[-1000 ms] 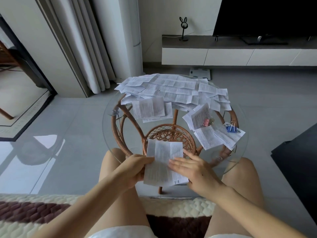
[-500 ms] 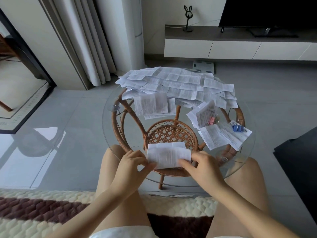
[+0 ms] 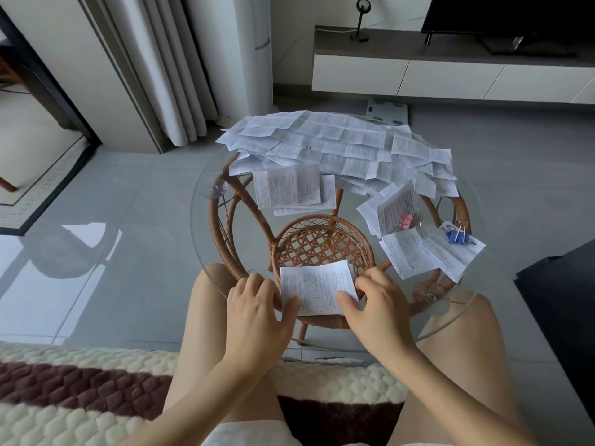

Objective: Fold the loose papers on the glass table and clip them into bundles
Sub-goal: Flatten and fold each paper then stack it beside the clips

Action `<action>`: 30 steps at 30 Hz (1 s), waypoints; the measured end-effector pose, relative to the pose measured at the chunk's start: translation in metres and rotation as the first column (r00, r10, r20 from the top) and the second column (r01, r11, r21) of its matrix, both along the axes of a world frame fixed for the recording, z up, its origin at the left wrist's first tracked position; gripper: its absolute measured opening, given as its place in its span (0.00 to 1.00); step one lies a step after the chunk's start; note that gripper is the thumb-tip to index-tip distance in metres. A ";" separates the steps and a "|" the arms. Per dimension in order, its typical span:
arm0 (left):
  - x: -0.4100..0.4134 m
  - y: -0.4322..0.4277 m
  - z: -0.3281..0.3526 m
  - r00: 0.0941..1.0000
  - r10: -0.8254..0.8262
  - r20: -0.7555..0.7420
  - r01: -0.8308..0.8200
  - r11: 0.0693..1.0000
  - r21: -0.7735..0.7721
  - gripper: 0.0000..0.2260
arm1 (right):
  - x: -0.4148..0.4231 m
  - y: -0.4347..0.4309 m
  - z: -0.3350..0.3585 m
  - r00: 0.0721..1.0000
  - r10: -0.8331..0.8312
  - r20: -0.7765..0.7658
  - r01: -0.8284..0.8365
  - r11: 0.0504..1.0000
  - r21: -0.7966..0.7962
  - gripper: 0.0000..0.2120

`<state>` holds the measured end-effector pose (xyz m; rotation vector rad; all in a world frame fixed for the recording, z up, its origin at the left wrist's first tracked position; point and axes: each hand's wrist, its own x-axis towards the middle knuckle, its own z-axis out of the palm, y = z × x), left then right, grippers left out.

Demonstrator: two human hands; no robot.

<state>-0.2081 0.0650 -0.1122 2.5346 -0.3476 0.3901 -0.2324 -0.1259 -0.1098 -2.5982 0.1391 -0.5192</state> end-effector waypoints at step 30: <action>0.013 -0.006 0.000 0.838 -0.545 -0.025 0.541 0.824 0.169 0.20 | 0.008 0.005 0.004 1.000 -0.003 -0.009 0.002 0.999 -0.050 0.14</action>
